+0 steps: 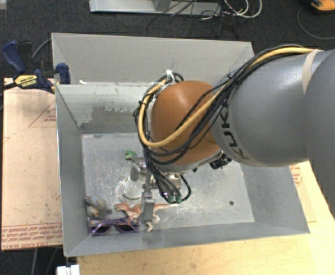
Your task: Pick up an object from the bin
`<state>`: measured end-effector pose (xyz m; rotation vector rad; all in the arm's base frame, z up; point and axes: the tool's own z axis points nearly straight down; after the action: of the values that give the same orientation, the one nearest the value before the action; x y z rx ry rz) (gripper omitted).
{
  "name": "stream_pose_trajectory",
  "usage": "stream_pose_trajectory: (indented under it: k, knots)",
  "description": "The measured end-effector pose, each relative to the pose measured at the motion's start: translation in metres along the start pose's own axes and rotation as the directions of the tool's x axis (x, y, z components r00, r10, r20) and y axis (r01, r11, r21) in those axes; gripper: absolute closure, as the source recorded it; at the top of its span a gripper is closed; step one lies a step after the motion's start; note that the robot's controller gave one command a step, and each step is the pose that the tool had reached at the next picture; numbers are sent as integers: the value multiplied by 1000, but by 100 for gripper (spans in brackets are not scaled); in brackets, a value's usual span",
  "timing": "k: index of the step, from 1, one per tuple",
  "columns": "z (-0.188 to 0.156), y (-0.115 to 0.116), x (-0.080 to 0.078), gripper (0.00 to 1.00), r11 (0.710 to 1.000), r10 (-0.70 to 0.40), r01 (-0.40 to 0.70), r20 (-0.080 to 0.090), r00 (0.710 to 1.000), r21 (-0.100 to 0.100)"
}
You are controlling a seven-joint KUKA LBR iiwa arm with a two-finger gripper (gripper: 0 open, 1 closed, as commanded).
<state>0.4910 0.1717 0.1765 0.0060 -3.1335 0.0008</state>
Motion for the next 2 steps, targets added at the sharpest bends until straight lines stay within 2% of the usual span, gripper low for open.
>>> stream_pose_trajectory:
  k: [1, 2]
  knots:
    - [-4, -1, -2, 0, 1000, 4, -4, 8, 1000, -2]
    - [61, -28, 2, 0, 985, -170, 170, 6, 985, -1]
